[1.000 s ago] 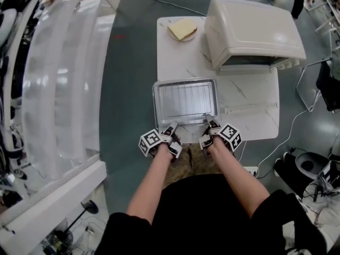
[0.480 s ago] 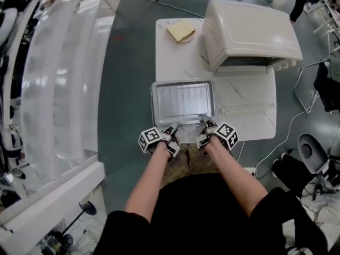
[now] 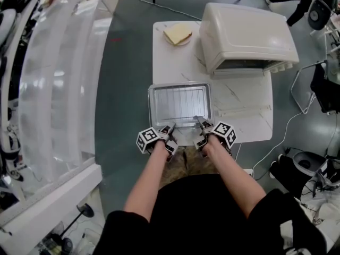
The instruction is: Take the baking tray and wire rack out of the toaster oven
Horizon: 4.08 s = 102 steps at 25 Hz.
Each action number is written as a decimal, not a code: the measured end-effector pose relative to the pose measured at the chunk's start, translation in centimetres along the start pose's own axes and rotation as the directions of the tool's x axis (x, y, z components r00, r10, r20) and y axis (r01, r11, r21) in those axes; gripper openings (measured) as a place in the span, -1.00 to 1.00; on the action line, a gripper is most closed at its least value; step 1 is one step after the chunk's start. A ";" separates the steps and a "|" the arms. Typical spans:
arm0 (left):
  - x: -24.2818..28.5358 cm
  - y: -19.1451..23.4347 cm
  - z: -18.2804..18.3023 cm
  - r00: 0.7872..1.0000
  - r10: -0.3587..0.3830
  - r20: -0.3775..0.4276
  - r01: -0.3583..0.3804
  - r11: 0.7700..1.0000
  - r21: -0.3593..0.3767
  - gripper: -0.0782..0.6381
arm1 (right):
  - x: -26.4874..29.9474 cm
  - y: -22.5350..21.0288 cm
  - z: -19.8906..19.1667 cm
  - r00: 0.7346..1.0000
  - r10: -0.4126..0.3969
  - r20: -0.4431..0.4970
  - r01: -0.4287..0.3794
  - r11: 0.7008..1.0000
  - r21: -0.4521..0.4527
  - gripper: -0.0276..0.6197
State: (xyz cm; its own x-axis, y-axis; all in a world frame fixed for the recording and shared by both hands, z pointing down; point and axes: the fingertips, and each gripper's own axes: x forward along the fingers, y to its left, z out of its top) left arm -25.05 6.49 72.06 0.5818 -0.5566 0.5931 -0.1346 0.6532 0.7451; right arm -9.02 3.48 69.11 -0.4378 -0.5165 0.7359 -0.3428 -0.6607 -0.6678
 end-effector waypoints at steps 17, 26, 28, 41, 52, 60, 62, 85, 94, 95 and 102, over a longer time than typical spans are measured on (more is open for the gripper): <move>0.7 -0.2 -0.9 1.000 0.000 -0.018 0.000 1.000 0.009 -0.22 | -0.1 -0.1 0.4 0.999 -0.017 -0.042 0.018 0.999 0.036 -0.03; 0.6 -0.6 -0.2 0.999 0.014 -0.037 -0.013 0.999 0.037 -0.15 | 0.0 -0.1 -0.2 0.997 0.024 -0.079 -0.020 0.999 0.049 -0.03; 0.5 -0.6 -0.3 0.999 0.010 -0.048 -0.008 0.999 0.050 -0.12 | -0.3 -0.2 -0.4 0.997 0.027 -0.076 -0.023 0.999 0.041 -0.03; -4.8 -1.7 -3.9 0.992 -0.107 -0.071 0.113 0.990 0.089 -0.04 | -6.3 1.2 -0.7 0.995 0.072 -0.067 -0.084 0.977 -0.196 -0.03; -16.3 -6.0 -10.2 0.977 -0.203 -0.059 0.195 0.761 0.619 -0.42 | -19.9 3.1 -0.9 0.988 0.152 0.031 -0.100 0.780 -0.618 -0.32; -23.1 -16.0 -18.7 0.914 -0.391 0.104 0.021 0.302 0.953 -0.72 | -29.5 7.8 0.9 0.943 0.331 0.043 -0.116 0.446 -0.887 -0.84; -23.1 -16.8 -22.1 0.892 -0.427 0.148 -0.043 0.246 0.968 -0.73 | -32.7 9.0 3.4 0.910 0.411 0.052 -0.119 0.380 -0.917 -0.84; -20.9 -15.1 -45.7 0.775 -0.522 0.356 -0.349 0.116 0.930 -0.73 | -54.9 -3.7 16.3 0.798 0.590 0.124 0.051 0.138 -0.989 -0.84; -22.6 -14.6 -47.0 0.766 -0.541 0.346 -0.350 0.099 0.931 -0.73 | -57.9 -4.2 13.1 0.794 0.587 0.159 0.159 0.052 -0.986 -0.85; -22.7 -14.5 -47.0 0.765 -0.544 0.344 -0.347 0.102 0.932 -0.73 | -58.0 -4.3 12.8 0.793 0.588 0.161 0.166 0.045 -0.985 -0.85; -23.3 -15.0 -47.2 0.765 -0.543 0.347 -0.334 0.126 0.934 -0.73 | -58.7 -4.1 11.3 0.798 0.585 0.145 0.173 0.009 -0.985 -0.85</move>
State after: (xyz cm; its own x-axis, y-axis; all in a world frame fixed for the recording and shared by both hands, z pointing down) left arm 1.30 33.89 32.66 0.2402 -0.9582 0.1552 -0.9604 -0.2113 0.1813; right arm 27.48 30.31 29.93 -0.4290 -0.8780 0.2124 -0.8974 0.4411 0.0111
